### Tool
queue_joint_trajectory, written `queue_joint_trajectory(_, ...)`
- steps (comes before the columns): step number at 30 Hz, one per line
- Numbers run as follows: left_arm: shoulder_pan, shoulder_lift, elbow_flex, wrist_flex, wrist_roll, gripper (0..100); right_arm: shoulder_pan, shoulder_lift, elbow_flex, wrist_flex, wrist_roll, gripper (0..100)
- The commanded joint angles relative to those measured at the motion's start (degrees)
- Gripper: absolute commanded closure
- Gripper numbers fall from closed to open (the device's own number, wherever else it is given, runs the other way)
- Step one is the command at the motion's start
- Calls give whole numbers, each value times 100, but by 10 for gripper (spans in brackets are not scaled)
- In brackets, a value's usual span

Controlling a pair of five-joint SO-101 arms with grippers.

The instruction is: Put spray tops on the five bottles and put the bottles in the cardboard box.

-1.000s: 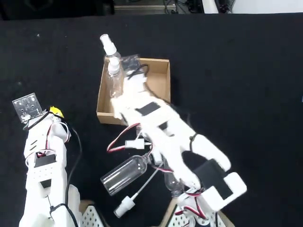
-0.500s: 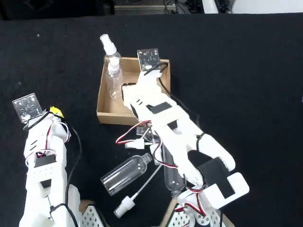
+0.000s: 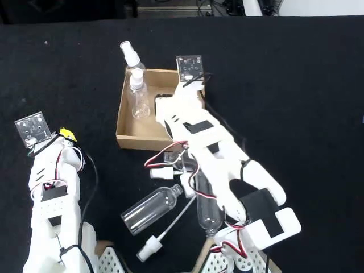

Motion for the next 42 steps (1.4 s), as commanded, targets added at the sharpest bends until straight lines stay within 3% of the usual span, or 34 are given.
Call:
queue_joint_trajectory(1,-4,-114,-13,-114,9,959,26,-277,-40,-360,-9,987)
queue_joint_trajectory(7,-4,-114,-4,-114,9,959,26,242,-127,-993,-9,987)
queue_joint_trajectory(42,-4,-114,-4,-114,9,959,-404,752,-347,-1046,-9,987)
